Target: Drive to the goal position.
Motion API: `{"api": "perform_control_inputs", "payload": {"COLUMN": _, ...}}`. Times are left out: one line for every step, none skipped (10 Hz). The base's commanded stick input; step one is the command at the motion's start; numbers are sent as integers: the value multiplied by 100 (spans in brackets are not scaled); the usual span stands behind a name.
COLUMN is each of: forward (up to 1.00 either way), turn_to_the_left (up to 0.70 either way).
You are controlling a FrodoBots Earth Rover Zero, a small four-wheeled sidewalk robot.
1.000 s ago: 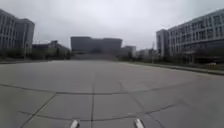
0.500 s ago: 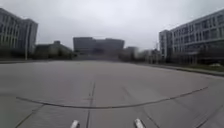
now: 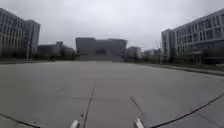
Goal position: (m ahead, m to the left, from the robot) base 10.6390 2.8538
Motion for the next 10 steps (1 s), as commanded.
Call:
{"api": "perform_control_inputs", "payload": {"forward": 100, "turn_to_the_left": 0}}
{"api": "perform_control_inputs", "payload": {"forward": 100, "turn_to_the_left": 0}}
{"api": "perform_control_inputs", "payload": {"forward": 100, "turn_to_the_left": 12}}
{"api": "perform_control_inputs", "payload": {"forward": 100, "turn_to_the_left": 26}}
{"api": "perform_control_inputs", "payload": {"forward": 100, "turn_to_the_left": 35}}
{"api": "perform_control_inputs", "payload": {"forward": 100, "turn_to_the_left": 10}}
{"api": "perform_control_inputs", "payload": {"forward": 100, "turn_to_the_left": 0}}
{"api": "perform_control_inputs", "payload": {"forward": 100, "turn_to_the_left": 0}}
{"api": "perform_control_inputs", "payload": {"forward": 100, "turn_to_the_left": 0}}
{"api": "perform_control_inputs", "payload": {"forward": 100, "turn_to_the_left": 0}}
